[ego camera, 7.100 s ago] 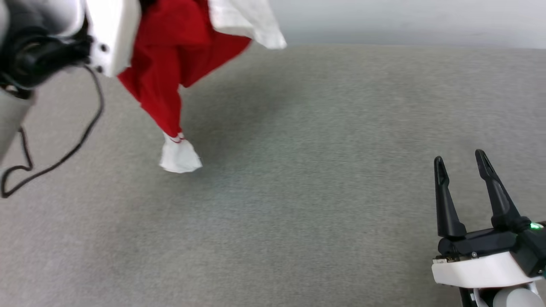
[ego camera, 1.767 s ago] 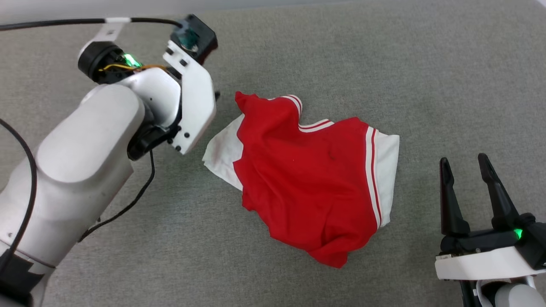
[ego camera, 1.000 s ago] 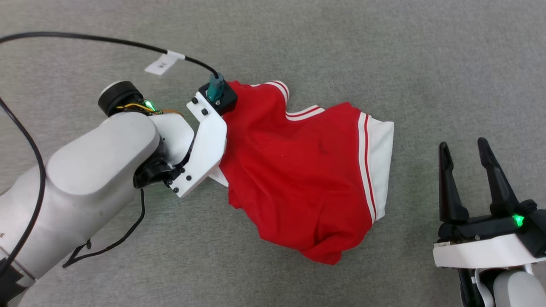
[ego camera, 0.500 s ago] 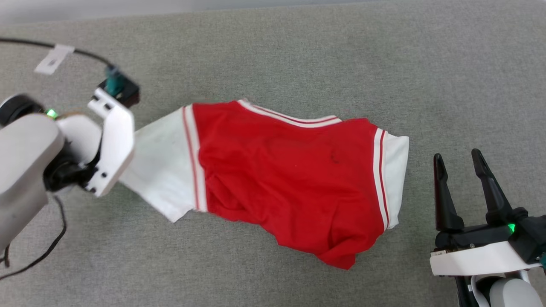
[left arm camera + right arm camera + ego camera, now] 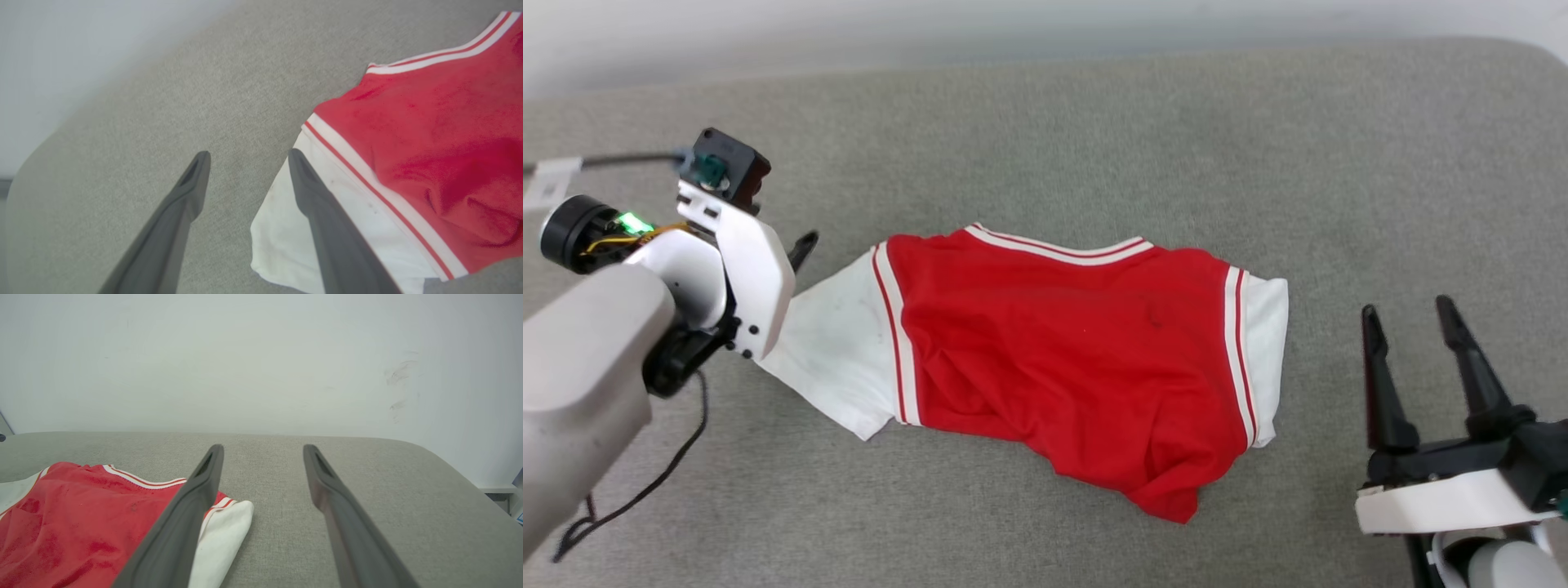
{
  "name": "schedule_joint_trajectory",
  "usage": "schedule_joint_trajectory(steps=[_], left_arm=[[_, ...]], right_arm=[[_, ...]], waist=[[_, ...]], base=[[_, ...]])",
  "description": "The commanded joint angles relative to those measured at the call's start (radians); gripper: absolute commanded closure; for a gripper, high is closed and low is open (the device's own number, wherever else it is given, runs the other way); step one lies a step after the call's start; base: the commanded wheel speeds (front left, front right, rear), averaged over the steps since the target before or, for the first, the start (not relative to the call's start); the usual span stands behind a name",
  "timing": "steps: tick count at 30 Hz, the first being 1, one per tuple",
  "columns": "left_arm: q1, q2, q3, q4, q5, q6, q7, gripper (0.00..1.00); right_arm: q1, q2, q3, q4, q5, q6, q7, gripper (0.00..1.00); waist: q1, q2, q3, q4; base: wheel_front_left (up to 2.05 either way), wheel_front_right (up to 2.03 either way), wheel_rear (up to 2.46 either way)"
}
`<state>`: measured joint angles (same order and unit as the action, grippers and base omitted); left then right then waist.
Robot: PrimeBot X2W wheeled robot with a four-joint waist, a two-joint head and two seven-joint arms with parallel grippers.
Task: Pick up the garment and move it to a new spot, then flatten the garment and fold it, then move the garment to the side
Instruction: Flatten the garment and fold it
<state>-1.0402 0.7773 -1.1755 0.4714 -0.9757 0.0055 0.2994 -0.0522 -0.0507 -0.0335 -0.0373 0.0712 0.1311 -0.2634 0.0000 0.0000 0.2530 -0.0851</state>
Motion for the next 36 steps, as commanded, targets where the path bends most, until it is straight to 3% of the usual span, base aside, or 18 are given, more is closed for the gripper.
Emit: schedule_joint_trajectory(steps=[1,6,10,14,18,21,27,36], left_arm=[[0.020,-0.004,0.013,-0.002,0.022,0.020,-0.067,0.00],[0.103,-0.026,0.076,-0.029,0.051,0.124,-0.352,0.00],[0.192,-0.033,0.132,-0.069,0.047,0.231,-0.517,0.00],[0.283,-0.032,0.215,-0.145,0.065,0.345,-0.562,0.00],[0.404,-0.049,0.354,-0.278,0.167,0.450,-0.565,0.00],[0.526,-0.076,0.462,-0.369,0.257,0.501,-0.564,0.00],[0.745,-0.174,0.656,-0.492,0.432,0.533,-0.565,0.00],[0.923,-0.334,0.832,-0.533,0.611,0.465,-0.565,0.00]], right_arm=[[-0.010,0.001,-0.011,-0.011,-0.015,-0.001,-0.002,0.00],[-0.061,0.001,-0.050,-0.040,-0.083,-0.001,-0.002,0.00],[-0.118,0.001,-0.064,-0.044,-0.152,-0.001,-0.002,0.00],[-0.191,-0.042,-0.058,-0.039,-0.179,-0.001,-0.002,0.00],[-0.256,-0.100,-0.037,-0.002,-0.173,-0.001,-0.002,0.00],[-0.302,-0.143,-0.005,0.074,-0.152,-0.001,0.000,0.00],[-0.410,-0.270,0.144,0.185,-0.037,-0.001,0.201,0.00],[-0.523,-0.549,0.494,0.181,0.326,-0.001,0.727,0.00]], waist=[[0.0000,0.0000,-0.031,0.012],[0.0000,0.0000,-0.070,0.030],[0.0000,0.0000,-0.088,0.042],[0.0000,0.0000,-0.095,0.055],[0.0000,0.0000,-0.095,0.065],[0.0000,0.0000,-0.096,0.070],[0.0000,0.0000,-0.091,0.081],[0.0000,0.0000,-0.068,0.108]], base=[[0.00,0.00,0.00],[0.00,0.00,0.00],[0.00,0.00,0.00],[0.00,0.00,0.00],[0.00,0.00,0.00],[0.00,0.00,0.00],[0.00,0.00,0.00],[0.00,0.00,0.00]])
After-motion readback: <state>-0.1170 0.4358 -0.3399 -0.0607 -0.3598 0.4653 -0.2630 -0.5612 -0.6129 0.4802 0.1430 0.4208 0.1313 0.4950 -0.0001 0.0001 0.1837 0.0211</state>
